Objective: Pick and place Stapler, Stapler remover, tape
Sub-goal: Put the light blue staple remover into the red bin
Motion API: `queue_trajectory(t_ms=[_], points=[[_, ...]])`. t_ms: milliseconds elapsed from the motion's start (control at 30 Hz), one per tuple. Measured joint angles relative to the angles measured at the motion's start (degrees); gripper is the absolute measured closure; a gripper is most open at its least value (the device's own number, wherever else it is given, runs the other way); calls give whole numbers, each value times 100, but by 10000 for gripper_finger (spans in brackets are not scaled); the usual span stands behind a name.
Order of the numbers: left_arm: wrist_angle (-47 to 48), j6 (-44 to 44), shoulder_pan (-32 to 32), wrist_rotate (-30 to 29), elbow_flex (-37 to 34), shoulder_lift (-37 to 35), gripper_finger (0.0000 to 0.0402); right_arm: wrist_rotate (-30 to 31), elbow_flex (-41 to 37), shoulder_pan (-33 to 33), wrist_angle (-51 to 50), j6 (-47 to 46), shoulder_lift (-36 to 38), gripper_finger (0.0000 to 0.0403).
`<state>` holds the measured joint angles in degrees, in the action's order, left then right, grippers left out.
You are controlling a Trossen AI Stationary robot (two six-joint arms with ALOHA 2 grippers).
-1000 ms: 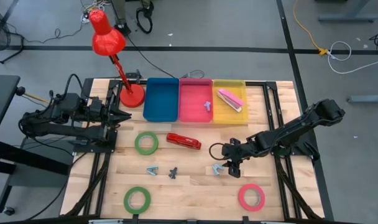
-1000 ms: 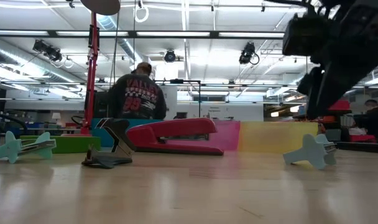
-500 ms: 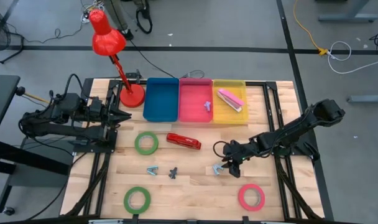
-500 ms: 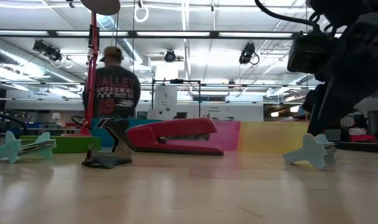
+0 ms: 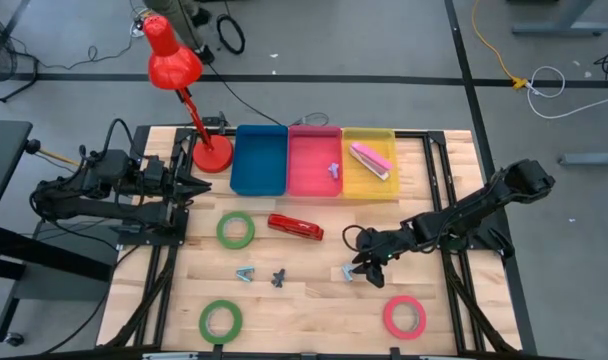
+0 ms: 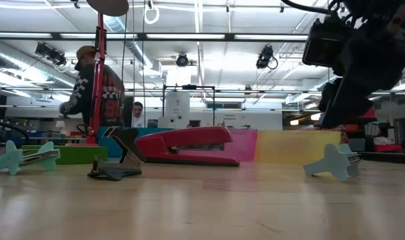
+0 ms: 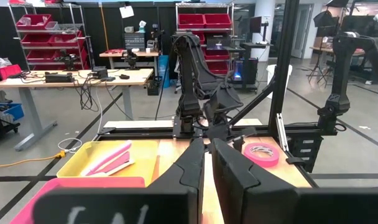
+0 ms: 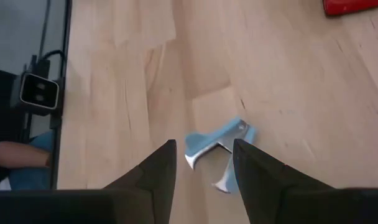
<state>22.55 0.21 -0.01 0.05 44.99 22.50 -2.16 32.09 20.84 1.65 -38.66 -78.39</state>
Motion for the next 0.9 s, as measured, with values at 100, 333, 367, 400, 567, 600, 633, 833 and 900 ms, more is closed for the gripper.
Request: queue_trajectory(t_ms=[100, 333, 367, 400, 567, 600, 633, 833, 900], points=[[0, -2, 0, -1, 0, 0, 367, -8, 88, 0, -56, -2, 0, 243], [0, -2, 0, -2, 0, -2, 367, -21, 434, 31, -599, -4, -2, 243], [-1, -1, 0, 0, 0, 0, 367, -21, 488, 43, -686, -2, -2, 243], [-2, -2, 0, -2, 0, 0, 367, -21, 535, 58, -765, -4, -2, 243], [-2, -1, 0, 0, 0, -1, 367, 127, 762, 139, -1256, 32, -1, 243], [0, -2, 0, -2, 0, 0, 367, 154, 798, 146, -1355, 38, -2, 243], [-2, -2, 0, 0, 0, 0, 367, 162, 836, 153, -1428, 37, -2, 243], [-1, -2, 0, 0, 0, 0, 367, 218, 1013, 153, -1702, 67, -2, 251], [0, -2, 0, -1, 0, 0, 367, 267, 1072, 153, -1803, 102, -2, 259]])
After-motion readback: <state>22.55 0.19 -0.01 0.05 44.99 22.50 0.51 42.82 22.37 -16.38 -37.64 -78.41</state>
